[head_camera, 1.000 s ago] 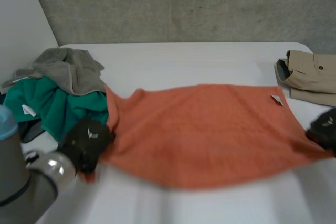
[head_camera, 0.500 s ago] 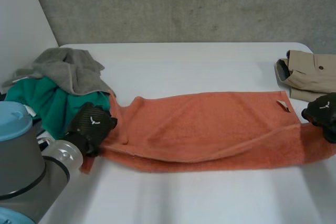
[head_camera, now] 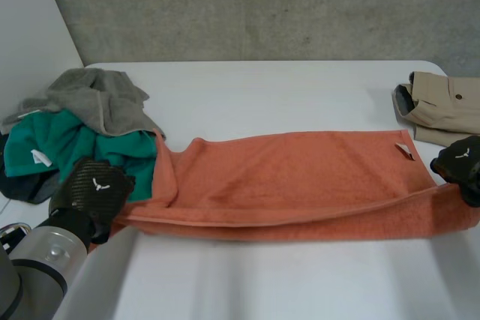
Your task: Fold the laundry.
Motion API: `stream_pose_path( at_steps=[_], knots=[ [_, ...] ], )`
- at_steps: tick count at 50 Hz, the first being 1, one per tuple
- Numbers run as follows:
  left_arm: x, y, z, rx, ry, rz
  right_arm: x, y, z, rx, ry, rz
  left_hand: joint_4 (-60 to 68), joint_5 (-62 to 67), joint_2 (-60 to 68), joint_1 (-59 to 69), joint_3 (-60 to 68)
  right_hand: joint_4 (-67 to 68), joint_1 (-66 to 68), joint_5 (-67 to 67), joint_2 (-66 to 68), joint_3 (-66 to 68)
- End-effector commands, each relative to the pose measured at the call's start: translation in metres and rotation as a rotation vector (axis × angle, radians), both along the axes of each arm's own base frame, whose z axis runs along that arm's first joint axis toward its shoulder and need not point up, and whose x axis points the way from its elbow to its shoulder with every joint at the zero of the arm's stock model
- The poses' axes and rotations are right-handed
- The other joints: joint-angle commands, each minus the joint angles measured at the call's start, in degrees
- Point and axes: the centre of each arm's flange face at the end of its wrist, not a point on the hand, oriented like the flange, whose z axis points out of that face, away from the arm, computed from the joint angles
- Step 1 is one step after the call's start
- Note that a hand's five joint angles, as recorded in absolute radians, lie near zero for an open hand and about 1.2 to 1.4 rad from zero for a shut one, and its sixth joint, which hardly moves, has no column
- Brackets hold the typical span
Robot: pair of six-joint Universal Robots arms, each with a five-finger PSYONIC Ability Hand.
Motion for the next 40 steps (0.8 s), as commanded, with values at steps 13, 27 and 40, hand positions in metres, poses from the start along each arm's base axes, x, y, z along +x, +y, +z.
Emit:
stream_pose_path(
  at_steps=[13, 27, 40],
  knots=[
    [0.002, 0.007, 0.150, -0.431, 0.191, -0.083, -0.023, 0.036, 0.167, -0.344, 0.051, -0.042, 11.5, 13.9, 11.6, 13.9, 12.0, 11.3, 15.5, 13.1, 12.7, 11.8],
    [-0.021, -0.052, 0.071, -0.085, 0.173, -0.106, -0.018, -0.003, 0.119, -0.155, -0.082, -0.010, 11.5, 13.9, 11.6, 13.9, 12.0, 11.3, 15.5, 13.1, 12.7, 11.8],
    [-0.070, -0.193, 0.106, -0.429, 0.247, -0.140, 0.029, -0.093, 0.119, -0.434, -0.072, -0.049, 11.5, 13.9, 11.6, 13.9, 12.0, 11.3, 15.5, 13.1, 12.7, 11.8]
  ],
)
